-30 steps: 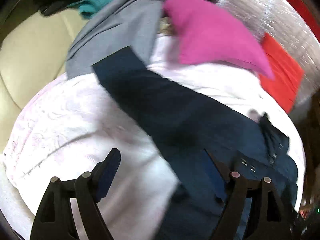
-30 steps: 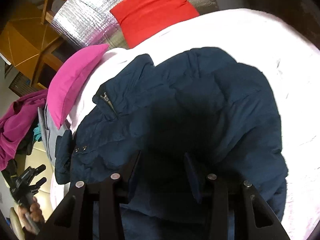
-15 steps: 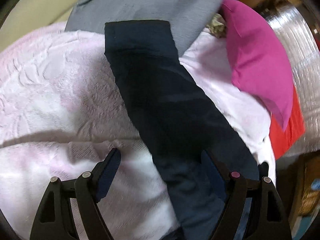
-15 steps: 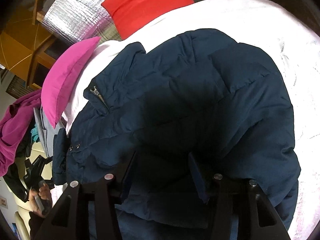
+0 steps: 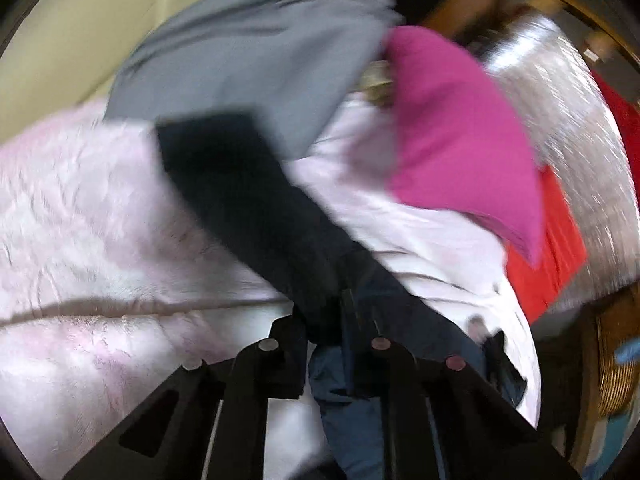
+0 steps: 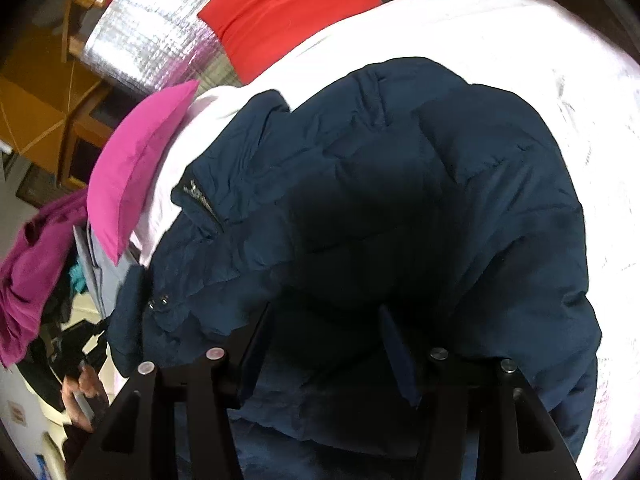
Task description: Fold large clothes
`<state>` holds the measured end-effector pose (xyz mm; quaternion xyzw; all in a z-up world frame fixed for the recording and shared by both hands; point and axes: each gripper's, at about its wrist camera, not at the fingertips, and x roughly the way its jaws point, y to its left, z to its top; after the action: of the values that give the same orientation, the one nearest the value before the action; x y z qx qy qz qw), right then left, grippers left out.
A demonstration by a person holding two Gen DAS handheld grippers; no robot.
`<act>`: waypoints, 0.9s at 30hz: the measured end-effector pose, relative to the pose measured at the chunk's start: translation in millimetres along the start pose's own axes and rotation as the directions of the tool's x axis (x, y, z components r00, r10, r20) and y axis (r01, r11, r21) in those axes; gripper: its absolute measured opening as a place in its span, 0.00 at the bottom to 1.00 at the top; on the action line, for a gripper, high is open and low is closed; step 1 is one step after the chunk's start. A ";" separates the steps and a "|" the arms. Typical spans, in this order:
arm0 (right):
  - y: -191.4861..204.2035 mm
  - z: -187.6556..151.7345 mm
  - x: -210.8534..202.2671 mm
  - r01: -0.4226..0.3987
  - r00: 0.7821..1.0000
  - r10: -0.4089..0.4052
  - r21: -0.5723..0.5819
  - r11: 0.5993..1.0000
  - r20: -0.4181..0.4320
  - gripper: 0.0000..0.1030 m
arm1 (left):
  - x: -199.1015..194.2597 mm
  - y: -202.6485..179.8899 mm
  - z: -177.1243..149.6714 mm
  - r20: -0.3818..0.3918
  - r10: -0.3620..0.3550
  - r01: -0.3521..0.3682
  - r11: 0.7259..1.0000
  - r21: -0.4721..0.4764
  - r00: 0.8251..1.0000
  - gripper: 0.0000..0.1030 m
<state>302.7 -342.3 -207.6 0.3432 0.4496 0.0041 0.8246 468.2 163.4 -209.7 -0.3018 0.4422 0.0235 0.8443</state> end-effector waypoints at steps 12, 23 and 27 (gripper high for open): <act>-24.7 11.1 -58.2 -0.021 0.990 0.009 0.082 0.996 0.138 0.57 | -73.2 -169.1 -119.8 -0.021 -0.175 0.163 0.856 0.490 0.984 0.09; -39.2 11.9 -83.4 -0.077 0.985 0.059 0.105 0.991 0.163 0.57 | 29.4 -151.4 -235.1 -0.395 -0.116 0.252 0.916 0.312 0.911 0.16; -43.3 13.0 -86.6 -0.081 0.983 0.061 0.113 0.990 0.171 0.60 | 5.0 -134.9 -225.9 -0.451 -0.179 0.310 0.920 0.237 0.875 0.42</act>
<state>247.7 -410.0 -163.6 0.4071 0.3658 -0.0220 0.8366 347.2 -67.8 -244.0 -0.2209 0.5695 -0.2182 0.7611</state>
